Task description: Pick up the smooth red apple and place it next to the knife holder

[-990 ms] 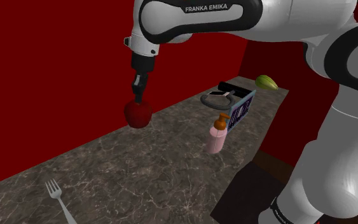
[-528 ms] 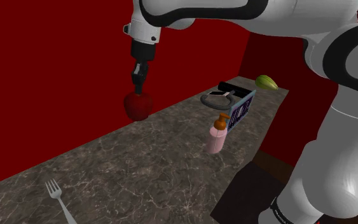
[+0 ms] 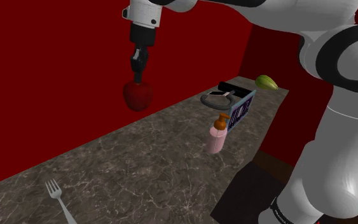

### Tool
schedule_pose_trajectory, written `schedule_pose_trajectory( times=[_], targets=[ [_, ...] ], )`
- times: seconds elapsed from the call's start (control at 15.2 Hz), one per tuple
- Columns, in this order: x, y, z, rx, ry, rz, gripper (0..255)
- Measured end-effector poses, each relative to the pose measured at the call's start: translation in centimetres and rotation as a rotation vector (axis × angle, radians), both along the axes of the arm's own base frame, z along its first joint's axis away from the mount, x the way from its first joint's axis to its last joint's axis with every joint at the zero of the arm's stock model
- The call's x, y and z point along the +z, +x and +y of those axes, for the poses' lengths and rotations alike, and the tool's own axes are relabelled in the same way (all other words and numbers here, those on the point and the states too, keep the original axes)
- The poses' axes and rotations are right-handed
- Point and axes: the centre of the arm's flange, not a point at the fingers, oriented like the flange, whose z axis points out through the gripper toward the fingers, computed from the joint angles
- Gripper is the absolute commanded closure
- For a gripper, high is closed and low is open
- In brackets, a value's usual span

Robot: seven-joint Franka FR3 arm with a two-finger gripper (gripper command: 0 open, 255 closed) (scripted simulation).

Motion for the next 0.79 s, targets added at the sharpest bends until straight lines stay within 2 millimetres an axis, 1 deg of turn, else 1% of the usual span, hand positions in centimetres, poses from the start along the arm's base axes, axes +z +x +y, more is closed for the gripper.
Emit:
schedule_pose_trajectory(
  times=[0.33, 0.46, 0.53, 0.79],
  targets=[
    [2.7, 0.0, -0.1, 0.000, 0.000, 0.000, 255],
    [3.1, 0.2, -1.7, 0.000, 0.000, 0.000, 255],
    [3.2, 0.5, -2.8, -0.001, 0.000, 0.000, 255],
    [3.1, 1.0, -8.0, -0.001, 0.000, 0.001, 255]
  ],
)
